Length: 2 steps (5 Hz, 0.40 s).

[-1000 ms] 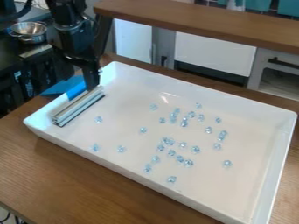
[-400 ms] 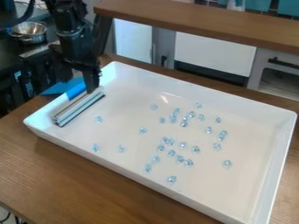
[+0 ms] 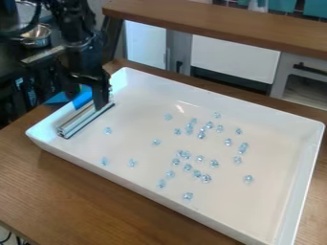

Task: Sweep into pile

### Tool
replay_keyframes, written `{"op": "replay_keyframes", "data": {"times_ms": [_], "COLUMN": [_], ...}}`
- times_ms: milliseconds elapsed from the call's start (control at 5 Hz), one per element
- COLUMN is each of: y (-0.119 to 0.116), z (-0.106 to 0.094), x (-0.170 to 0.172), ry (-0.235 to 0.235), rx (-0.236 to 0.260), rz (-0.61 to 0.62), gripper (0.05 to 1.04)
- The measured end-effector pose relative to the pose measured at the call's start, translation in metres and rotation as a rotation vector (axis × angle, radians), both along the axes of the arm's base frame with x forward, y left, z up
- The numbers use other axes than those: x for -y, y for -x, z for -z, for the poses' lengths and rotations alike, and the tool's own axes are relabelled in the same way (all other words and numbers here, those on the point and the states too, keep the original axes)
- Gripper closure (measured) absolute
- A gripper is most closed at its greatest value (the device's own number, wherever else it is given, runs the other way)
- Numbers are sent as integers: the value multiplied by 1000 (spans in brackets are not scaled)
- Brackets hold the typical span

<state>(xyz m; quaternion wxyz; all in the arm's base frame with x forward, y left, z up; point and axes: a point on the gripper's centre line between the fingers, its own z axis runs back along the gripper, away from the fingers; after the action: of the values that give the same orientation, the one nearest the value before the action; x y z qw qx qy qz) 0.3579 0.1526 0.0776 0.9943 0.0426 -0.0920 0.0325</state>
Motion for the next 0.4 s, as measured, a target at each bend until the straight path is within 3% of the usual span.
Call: {"op": "replay_keyframes", "data": {"times_ms": [400], "y": [1], "z": [10], "x": [-5], "ry": [-5], "rx": [11], "rz": [-12], "gripper": [83]}}
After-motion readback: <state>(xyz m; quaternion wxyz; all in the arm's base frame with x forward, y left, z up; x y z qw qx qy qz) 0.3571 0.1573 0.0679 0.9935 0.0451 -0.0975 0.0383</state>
